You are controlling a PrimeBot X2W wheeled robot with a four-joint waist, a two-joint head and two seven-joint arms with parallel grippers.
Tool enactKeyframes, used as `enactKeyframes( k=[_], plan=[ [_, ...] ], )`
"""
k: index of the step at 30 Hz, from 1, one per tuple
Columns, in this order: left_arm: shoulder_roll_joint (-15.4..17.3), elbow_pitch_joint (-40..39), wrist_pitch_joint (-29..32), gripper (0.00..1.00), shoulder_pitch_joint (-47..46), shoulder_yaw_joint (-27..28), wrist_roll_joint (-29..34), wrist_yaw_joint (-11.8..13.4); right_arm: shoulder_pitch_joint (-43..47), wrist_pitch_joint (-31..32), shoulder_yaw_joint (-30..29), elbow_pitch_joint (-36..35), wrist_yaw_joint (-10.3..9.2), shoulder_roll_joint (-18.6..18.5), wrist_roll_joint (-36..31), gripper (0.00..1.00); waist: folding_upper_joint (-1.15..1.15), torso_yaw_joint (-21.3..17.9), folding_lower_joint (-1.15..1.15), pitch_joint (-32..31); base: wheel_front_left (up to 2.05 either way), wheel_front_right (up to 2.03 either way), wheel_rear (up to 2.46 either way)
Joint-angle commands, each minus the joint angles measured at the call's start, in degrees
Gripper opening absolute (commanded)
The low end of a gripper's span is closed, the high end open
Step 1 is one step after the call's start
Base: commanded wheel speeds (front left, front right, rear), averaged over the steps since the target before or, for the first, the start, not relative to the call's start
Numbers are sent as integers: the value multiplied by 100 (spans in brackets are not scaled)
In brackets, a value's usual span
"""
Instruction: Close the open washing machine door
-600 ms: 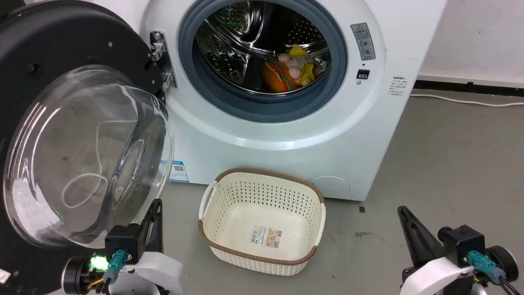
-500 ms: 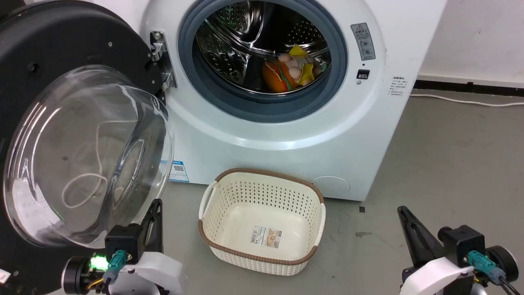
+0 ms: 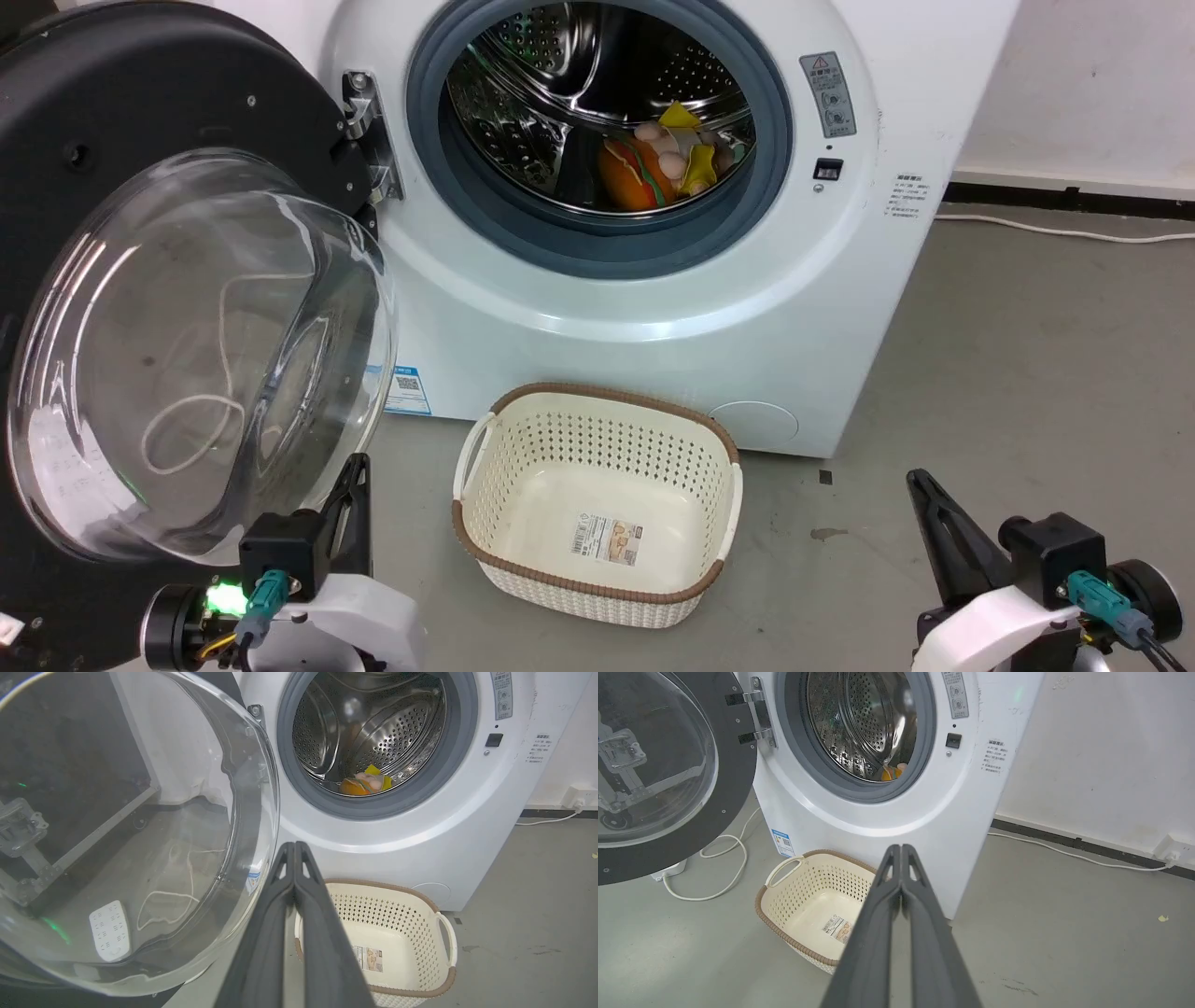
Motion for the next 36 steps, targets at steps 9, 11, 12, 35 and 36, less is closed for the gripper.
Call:
enactKeyframes(
  k=[9,11,12,35,36],
  plan=[
    [-1,-24,2,0,72,5,16,15,-79,4,-2,-36,5,11,-36,0,0,0,0,0,0,0,0],
    [-1,-24,2,0,72,5,16,15,-79,4,-2,-36,5,11,-36,0,0,0,0,0,0,0,0],
    [-1,-24,2,0,72,5,16,15,-79,4,-2,-36,5,11,-36,0,0,0,0,0,0,0,0],
    [3,8,-136,100,18,13,-47,-51,44,-136,-46,10,0,1,190,100,0,34,0,0,0,0,0],
    [3,8,-148,100,20,16,-50,-56,49,-148,-46,7,0,1,201,100,0,44,0,-1,0,0,0]
  ],
)
